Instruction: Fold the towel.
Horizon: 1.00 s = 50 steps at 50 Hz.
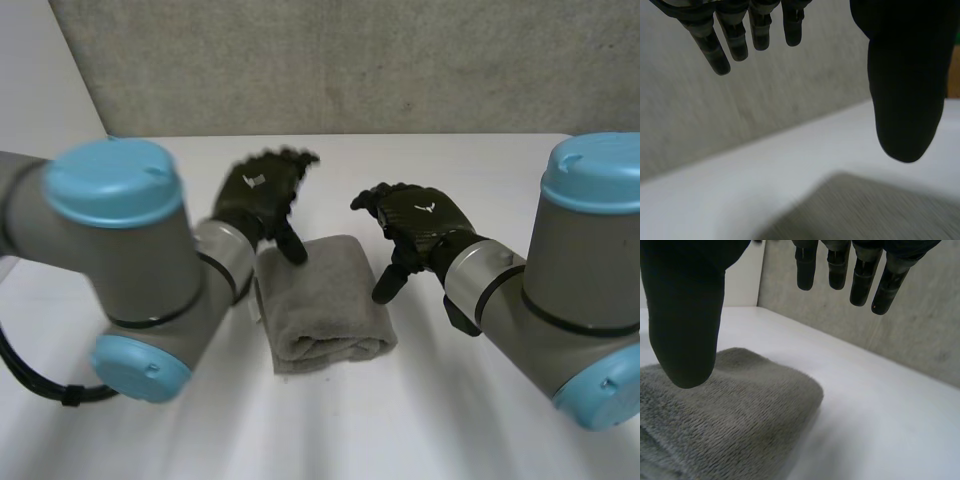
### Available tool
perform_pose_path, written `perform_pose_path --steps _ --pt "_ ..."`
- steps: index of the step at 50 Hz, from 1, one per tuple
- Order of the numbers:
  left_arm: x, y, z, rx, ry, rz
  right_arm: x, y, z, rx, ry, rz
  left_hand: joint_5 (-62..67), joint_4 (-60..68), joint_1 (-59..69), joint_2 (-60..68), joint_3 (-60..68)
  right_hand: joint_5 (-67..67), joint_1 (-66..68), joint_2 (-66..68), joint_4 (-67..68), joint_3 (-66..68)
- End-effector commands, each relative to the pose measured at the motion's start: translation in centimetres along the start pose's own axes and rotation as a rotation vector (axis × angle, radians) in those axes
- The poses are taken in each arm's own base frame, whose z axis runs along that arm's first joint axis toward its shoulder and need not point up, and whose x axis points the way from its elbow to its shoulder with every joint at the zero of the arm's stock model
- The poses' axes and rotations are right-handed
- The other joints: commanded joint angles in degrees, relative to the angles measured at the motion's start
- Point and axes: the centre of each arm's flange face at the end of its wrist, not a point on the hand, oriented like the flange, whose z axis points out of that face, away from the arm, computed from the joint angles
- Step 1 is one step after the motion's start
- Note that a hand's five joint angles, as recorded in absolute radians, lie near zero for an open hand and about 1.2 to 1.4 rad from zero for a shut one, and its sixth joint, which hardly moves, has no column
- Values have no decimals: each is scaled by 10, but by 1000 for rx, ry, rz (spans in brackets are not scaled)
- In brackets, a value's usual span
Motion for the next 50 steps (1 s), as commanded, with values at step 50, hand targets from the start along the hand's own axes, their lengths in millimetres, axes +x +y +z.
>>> perform_pose_path --steps 50 --pt "-92 -129 -62 113 -215 15 92 -131 -40 293 306 -105 -14 5 4 6 5 -33 -16 -29 -31 -21"
